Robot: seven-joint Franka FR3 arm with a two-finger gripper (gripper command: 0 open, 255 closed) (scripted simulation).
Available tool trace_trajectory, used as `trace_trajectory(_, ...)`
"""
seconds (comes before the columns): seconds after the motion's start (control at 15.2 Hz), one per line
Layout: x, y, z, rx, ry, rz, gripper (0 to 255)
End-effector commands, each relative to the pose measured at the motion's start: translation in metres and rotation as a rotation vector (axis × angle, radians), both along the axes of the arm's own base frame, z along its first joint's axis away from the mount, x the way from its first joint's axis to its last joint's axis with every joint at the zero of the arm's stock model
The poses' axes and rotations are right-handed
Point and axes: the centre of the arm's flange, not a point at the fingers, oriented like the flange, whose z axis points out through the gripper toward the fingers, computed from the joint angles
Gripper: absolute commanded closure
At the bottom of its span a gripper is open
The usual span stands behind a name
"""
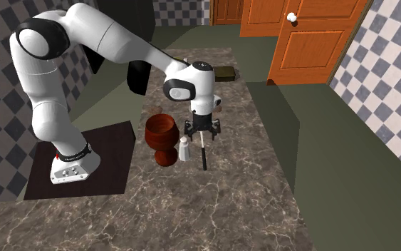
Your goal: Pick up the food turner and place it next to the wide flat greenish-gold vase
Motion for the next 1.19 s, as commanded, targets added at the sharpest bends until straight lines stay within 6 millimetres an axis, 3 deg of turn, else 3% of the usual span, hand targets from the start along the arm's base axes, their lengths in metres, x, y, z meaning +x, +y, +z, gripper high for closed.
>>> trace_trajectory(0.0, -0.0001, -0.0002, -0.0049, 0.0, 0.0, 0.0, 0)
trace_trajectory(0.46, 0.0, -0.0001, -0.0048, 0.0, 0.0, 0.0, 0)
trace_trajectory(0.53, 0.0, -0.0001, -0.0048, 0.0, 0.0, 0.0, 255)
trace_trajectory(1.12, 0.0, -0.0001, -0.0049, 0.0, 0.0, 0.0, 255)
